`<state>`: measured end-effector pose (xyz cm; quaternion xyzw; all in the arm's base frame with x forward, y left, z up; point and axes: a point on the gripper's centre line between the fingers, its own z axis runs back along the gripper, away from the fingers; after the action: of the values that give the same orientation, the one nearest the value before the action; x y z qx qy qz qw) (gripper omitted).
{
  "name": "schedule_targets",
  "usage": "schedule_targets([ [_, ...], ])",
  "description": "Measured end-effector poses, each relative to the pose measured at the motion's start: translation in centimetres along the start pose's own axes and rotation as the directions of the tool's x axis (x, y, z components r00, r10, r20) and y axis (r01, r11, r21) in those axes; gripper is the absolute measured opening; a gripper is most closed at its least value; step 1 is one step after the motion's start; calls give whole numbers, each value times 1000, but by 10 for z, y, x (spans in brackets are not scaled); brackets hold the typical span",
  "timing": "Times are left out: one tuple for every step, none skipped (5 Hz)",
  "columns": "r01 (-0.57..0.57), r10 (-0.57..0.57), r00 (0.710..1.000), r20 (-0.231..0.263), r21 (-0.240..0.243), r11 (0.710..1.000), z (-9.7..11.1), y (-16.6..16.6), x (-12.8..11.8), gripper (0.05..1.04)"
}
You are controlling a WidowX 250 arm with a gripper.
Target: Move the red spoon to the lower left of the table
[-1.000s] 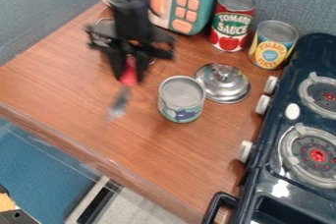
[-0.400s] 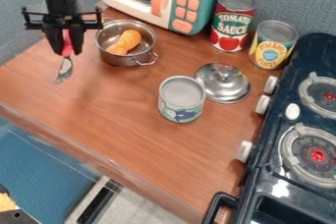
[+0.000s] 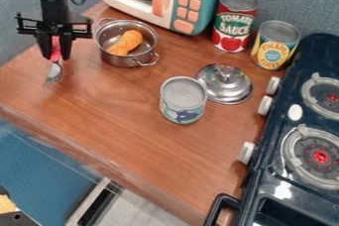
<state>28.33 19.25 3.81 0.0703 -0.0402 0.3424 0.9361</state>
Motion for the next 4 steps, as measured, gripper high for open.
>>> schedule_targets([
  [4, -4, 1000, -4, 24, 1000, -5, 4, 5, 321],
  [-7, 9, 999, -41, 47, 999, -14, 12, 2, 321],
  [-11, 17, 998, -61, 93, 996, -20, 18, 3, 321],
  [-7, 14, 997, -77, 91, 996, -23, 18, 3, 381],
])
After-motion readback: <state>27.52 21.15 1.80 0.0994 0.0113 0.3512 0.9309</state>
